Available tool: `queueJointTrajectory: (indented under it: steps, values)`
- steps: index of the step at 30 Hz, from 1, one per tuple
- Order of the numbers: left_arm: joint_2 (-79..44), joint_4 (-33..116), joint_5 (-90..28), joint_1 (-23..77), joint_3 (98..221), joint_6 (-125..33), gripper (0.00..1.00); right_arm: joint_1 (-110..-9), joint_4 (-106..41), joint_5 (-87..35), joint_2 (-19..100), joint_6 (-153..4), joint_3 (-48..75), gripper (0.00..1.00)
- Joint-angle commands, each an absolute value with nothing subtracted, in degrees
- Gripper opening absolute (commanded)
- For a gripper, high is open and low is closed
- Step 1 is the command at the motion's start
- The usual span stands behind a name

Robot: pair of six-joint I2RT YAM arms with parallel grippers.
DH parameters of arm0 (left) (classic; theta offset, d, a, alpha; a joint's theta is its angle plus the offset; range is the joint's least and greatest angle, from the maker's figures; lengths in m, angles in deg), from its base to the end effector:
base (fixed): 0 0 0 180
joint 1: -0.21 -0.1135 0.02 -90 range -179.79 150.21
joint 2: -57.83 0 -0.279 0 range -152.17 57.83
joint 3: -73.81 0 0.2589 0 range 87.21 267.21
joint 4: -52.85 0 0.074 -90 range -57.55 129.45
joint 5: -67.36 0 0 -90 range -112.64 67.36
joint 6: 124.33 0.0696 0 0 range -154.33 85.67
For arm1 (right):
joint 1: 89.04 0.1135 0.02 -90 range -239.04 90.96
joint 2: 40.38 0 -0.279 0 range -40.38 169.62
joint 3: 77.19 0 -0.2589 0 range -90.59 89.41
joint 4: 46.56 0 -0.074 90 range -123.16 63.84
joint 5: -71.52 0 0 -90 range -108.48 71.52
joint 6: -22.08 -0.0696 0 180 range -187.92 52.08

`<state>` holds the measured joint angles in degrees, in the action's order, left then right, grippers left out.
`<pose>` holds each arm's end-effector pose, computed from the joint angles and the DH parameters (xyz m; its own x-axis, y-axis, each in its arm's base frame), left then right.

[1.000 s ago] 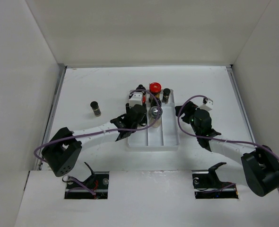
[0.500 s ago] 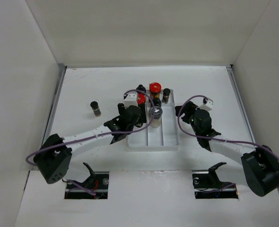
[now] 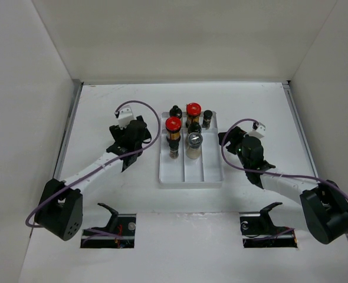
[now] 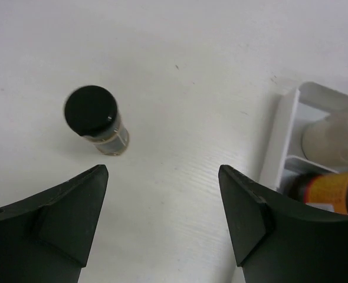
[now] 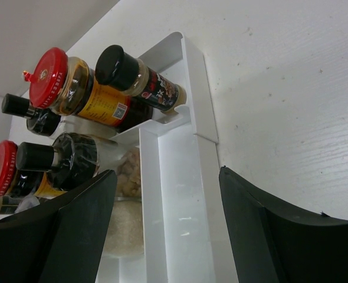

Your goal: Organize the condiment bottles

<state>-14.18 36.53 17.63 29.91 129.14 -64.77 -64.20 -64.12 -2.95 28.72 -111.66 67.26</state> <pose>0.2728 -0.1038 0.2353 -0.3608 -0.2392 -0.9014 -0.3197 0.9397 -0.1214 0.2545 0.0973 0.1922 -0.2990 0.5957 -0.7455 0.0492 0.7898 0.6114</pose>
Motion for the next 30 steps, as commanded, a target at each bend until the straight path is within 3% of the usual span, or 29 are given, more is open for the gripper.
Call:
queueJointTrajectory:
  steps: [1,13,24,30]
  values:
    - [-14.41,39.53,20.52,26.63,128.60,-64.21,0.75,-63.78,-67.62,-3.80,29.49,-111.33,64.89,0.77]
    - [-20.48,45.60,20.43,19.60,129.83,-64.21,0.71,-63.78,-67.62,-4.15,30.02,-111.33,64.63,0.77]
    - [-25.14,47.98,19.90,16.96,131.59,-64.92,0.62,-63.78,-67.62,-4.24,29.93,-111.51,64.80,0.77]
    - [-25.93,49.38,19.37,16.61,132.03,-64.74,0.50,-63.78,-67.62,-4.33,30.29,-111.51,64.62,0.77]
